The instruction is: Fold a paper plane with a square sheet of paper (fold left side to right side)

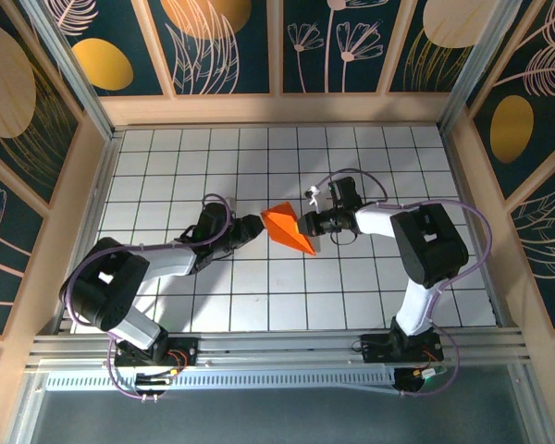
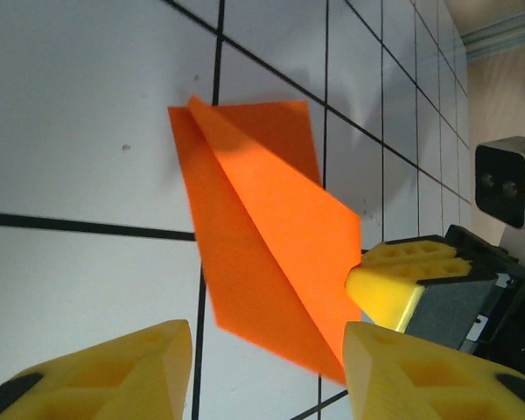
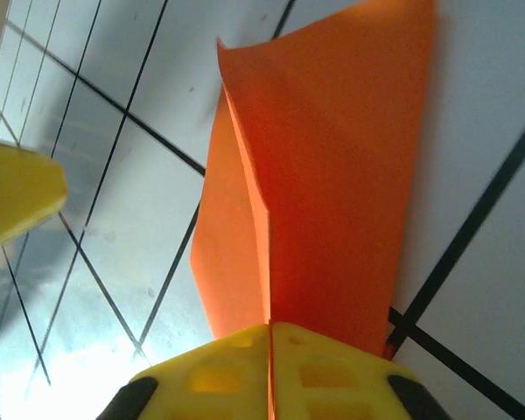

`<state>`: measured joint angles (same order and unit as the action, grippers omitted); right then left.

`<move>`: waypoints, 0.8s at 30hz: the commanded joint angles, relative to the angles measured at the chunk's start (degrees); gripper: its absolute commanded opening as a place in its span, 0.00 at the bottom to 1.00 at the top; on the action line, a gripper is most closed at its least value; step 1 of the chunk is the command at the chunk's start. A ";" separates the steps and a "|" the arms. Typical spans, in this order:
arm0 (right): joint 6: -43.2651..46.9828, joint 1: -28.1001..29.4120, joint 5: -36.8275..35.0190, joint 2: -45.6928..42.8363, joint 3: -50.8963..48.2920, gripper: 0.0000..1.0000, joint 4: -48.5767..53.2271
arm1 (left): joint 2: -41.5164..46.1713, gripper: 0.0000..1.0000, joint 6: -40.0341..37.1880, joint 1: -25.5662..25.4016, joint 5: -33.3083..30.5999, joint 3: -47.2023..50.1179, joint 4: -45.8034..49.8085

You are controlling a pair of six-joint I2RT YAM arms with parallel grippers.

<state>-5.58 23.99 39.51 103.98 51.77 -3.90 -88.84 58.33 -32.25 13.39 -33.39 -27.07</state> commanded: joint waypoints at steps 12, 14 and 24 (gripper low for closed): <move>-9.84 -6.78 19.58 -20.84 -3.19 0.00 -10.39 | 13.72 0.69 -1.21 2.66 8.61 -0.31 -15.71; -13.62 -6.78 22.55 -22.25 -3.89 0.00 -14.05 | 13.48 0.68 -0.25 2.63 11.82 -0.96 -19.77; -25.53 -4.18 27.30 -23.95 -5.67 0.00 -26.24 | 6.41 0.64 4.83 0.28 17.37 -4.35 -30.01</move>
<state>-27.53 18.70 64.10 81.36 46.22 -25.19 -80.88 61.45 -31.09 27.99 -35.77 -50.85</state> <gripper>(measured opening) 0.047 0.646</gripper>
